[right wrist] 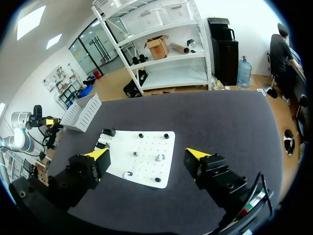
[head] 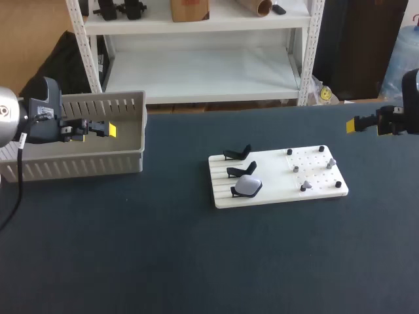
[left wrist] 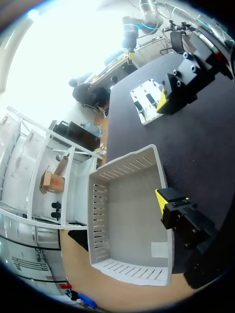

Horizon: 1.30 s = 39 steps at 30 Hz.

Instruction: Pick up each earbud case from the left stands, insert the matching earbuds, close the lid, and place the case in the box.

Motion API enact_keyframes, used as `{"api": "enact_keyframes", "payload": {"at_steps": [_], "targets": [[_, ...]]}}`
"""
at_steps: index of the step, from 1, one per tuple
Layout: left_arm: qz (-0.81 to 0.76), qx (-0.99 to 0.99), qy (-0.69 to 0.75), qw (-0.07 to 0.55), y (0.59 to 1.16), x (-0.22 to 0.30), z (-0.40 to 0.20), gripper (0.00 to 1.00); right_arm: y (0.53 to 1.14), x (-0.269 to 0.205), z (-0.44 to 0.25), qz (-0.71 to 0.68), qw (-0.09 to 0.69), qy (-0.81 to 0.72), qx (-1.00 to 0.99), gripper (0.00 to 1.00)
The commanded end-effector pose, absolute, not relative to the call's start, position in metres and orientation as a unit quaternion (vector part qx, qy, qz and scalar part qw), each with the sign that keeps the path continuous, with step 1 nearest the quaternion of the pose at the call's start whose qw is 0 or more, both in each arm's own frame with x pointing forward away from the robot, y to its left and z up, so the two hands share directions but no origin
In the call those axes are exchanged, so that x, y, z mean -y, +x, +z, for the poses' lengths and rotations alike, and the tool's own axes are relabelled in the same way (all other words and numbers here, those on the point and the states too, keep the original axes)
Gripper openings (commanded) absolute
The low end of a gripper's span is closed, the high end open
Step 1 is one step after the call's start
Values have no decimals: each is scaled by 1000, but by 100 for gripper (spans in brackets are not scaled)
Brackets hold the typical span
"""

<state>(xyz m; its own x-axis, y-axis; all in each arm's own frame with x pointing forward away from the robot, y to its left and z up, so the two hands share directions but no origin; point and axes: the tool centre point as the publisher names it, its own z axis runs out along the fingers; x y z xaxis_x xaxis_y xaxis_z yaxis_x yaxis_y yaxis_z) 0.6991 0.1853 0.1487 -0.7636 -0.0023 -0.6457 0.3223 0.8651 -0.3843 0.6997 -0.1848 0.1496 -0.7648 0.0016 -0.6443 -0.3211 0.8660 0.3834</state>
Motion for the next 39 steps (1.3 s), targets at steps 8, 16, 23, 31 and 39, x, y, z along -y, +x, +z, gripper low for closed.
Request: {"api": "enact_keyframes", "payload": {"at_steps": [8,16,23,31,39], "targets": [[-243,-908,88,330,700,-185,150,100,700,185,150,244,331,-88,-907,100],[-268,-880,160,358,701,-179,152,100,700,185,150,244,331,-88,-907,100],[-290,-709,453,456,678,-149,163,100,700,185,150,244,331,-88,-907,100],[-297,-688,505,428,670,-136,165,100,700,185,150,244,331,-88,-907,100],[-297,-688,505,428,670,-136,165,100,700,185,150,244,331,-88,-907,100]]}}
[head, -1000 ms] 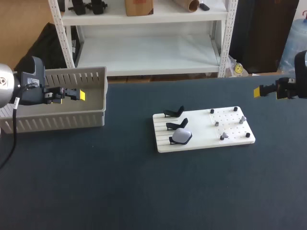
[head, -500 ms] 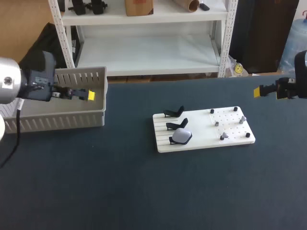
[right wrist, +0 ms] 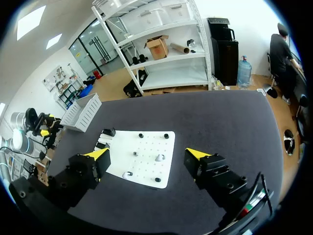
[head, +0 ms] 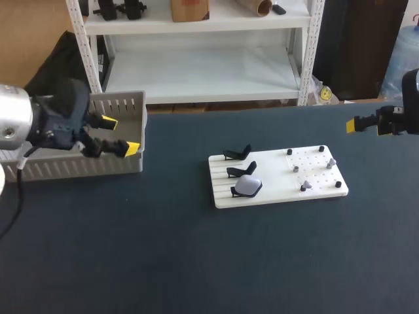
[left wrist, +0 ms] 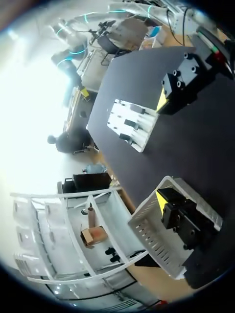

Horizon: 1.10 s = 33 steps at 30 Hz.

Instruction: Pick up each earbud case from the left stands, insert the matching earbuds, close the lid, and place the case in the box.

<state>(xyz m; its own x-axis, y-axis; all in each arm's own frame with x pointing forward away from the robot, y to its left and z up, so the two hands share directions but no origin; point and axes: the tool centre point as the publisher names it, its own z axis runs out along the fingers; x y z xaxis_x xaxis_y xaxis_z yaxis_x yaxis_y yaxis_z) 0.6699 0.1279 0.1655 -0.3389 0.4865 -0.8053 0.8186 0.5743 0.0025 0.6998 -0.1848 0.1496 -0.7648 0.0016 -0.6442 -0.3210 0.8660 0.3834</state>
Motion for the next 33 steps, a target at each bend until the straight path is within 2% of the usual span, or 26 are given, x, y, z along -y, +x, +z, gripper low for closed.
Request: {"api": "enact_keyframes", "payload": {"at_steps": [1,3,5,11,19,33], "targets": [[-297,-688,505,428,670,-136,165,100,700,185,150,244,331,-88,-907,100],[-297,-688,505,428,670,-136,165,100,700,185,150,244,331,-88,-907,100],[-291,-710,503,397,668,-126,156,100,700,185,150,244,331,-88,-907,100],[-302,-710,494,401,655,-91,147,100,700,185,150,244,331,-88,-907,100],[-295,-679,537,405,651,-29,126,100,700,185,150,244,331,-88,-907,100],[-326,-645,593,355,665,67,63,100,700,185,150,244,331,-88,-907,100]]}}
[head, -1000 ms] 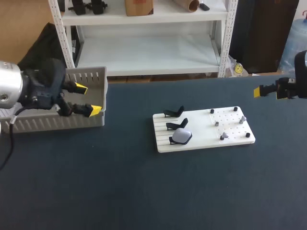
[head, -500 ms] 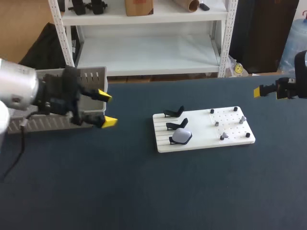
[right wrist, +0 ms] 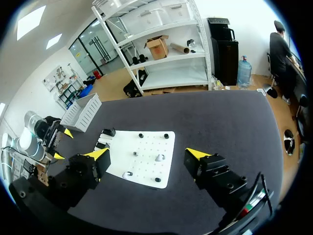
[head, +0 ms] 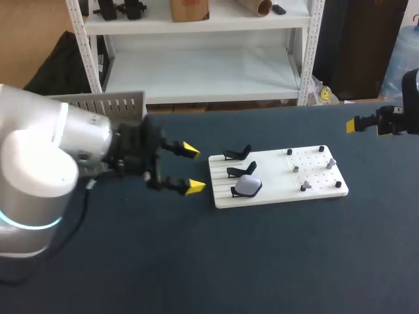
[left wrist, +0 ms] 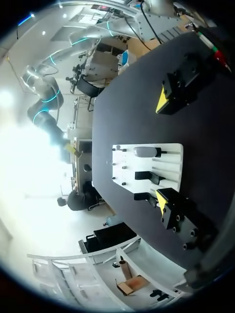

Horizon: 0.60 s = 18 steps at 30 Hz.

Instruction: Pick up each earbud case from the left stands, insert the matching earbuds, close the lid, and place the case in the box.

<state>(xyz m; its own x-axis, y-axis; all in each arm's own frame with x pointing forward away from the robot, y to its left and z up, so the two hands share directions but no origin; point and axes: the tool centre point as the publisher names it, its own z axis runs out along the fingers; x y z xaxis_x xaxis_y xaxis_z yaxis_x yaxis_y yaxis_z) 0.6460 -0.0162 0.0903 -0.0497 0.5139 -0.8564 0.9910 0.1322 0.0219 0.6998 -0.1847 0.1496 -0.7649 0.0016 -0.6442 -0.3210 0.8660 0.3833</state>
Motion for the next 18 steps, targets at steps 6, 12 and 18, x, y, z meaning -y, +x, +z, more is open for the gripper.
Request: {"api": "enact_keyframes", "payload": {"at_steps": [6,12,18], "targets": [[-345,-646,583,351,661,80,62,100,700,185,150,244,331,-88,-907,100],[-345,-646,583,351,661,80,62,100,700,185,150,244,331,-88,-907,100],[-345,-646,583,351,661,80,62,100,700,185,150,244,331,-88,-907,100]]}}
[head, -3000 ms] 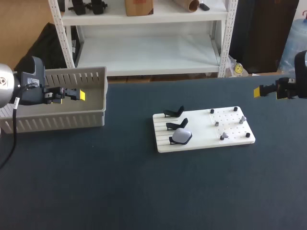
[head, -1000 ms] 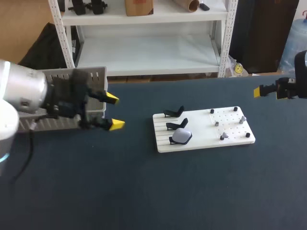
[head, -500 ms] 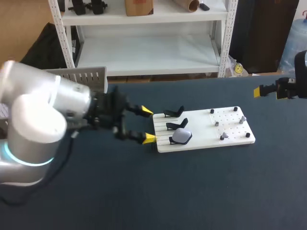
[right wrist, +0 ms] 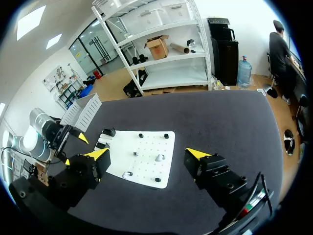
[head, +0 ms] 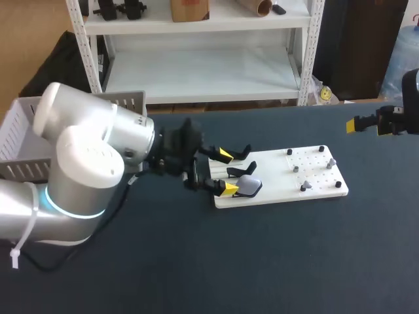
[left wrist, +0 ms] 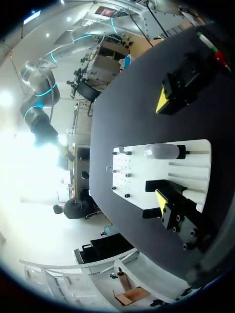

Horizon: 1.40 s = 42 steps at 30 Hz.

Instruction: Pick up each earbud case from the left stands, insert the matching earbuds, close the lid, and place the case in the box.

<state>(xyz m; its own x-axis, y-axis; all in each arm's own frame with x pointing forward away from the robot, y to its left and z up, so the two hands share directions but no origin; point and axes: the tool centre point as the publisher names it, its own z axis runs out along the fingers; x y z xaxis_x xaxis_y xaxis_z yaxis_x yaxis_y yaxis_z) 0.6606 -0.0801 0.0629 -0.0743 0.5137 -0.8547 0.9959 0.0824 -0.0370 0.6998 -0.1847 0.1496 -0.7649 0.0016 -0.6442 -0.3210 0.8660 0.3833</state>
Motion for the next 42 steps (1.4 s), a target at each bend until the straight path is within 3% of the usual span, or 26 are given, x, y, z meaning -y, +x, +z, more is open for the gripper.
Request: {"api": "enact_keyframes", "payload": {"at_steps": [1,27,42], "targets": [[-345,-646,583,351,661,80,62,100,700,185,150,244,331,-88,-907,100],[-346,-667,569,332,658,96,31,100,700,185,150,244,331,-88,-907,100],[-353,-672,560,330,661,101,19,78,700,185,150,244,331,-88,-907,100]]}}
